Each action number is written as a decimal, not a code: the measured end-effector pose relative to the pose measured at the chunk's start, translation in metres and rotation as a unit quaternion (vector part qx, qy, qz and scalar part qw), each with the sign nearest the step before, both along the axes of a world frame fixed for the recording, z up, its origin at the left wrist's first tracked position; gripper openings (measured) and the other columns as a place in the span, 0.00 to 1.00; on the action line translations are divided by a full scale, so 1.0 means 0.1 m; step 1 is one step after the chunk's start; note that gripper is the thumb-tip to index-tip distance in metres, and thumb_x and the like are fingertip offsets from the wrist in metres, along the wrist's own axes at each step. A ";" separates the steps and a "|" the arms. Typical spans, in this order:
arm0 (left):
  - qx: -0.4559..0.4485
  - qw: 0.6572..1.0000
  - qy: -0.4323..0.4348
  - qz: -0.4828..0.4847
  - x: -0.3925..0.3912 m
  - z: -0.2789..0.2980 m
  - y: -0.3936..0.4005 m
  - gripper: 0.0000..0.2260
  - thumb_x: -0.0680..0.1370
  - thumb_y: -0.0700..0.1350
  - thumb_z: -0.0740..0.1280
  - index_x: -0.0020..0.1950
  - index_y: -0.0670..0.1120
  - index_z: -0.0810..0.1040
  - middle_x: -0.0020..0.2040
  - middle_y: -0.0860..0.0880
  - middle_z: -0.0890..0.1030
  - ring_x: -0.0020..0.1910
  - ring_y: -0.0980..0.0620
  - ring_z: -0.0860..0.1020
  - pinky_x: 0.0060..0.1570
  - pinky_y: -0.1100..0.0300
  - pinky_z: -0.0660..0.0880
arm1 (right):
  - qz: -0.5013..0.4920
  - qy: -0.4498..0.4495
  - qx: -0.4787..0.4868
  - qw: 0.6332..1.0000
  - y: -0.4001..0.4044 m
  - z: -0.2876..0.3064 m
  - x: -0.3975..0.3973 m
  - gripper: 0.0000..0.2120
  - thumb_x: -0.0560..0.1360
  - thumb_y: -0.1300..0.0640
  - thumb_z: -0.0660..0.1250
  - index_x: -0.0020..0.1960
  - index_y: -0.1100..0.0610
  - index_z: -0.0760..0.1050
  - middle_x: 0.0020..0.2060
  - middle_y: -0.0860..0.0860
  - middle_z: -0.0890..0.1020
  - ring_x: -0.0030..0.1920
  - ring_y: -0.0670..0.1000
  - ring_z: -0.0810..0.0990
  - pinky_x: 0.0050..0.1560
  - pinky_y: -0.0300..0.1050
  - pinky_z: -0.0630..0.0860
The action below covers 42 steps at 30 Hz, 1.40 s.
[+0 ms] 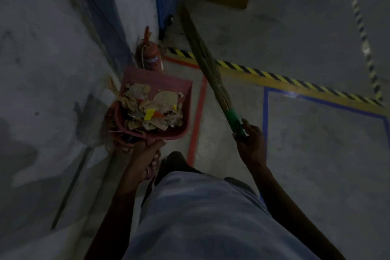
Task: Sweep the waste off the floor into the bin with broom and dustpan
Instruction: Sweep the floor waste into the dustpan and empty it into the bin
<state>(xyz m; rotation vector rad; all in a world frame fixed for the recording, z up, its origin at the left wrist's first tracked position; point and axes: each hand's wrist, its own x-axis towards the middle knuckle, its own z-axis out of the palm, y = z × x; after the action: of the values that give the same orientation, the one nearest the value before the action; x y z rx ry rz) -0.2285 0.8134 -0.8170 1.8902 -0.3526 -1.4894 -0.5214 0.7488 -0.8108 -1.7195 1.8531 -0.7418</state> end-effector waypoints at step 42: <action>0.163 0.976 0.137 0.055 1.65 -1.76 -0.73 0.15 0.82 0.35 0.63 0.36 0.44 0.67 0.18 0.53 0.66 0.15 0.60 0.63 0.17 0.70 0.60 | 0.040 0.074 0.001 0.996 -0.46 0.10 1.37 0.26 0.74 0.63 0.73 0.70 0.62 0.72 0.58 0.60 0.80 0.48 0.57 0.82 0.47 0.43 0.76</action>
<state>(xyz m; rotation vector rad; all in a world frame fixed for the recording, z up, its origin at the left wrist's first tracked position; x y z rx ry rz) -0.0637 0.7404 -0.9933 1.8755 0.1300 -1.7871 -0.3843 0.7024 -0.8004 -1.8809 1.8669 -0.5965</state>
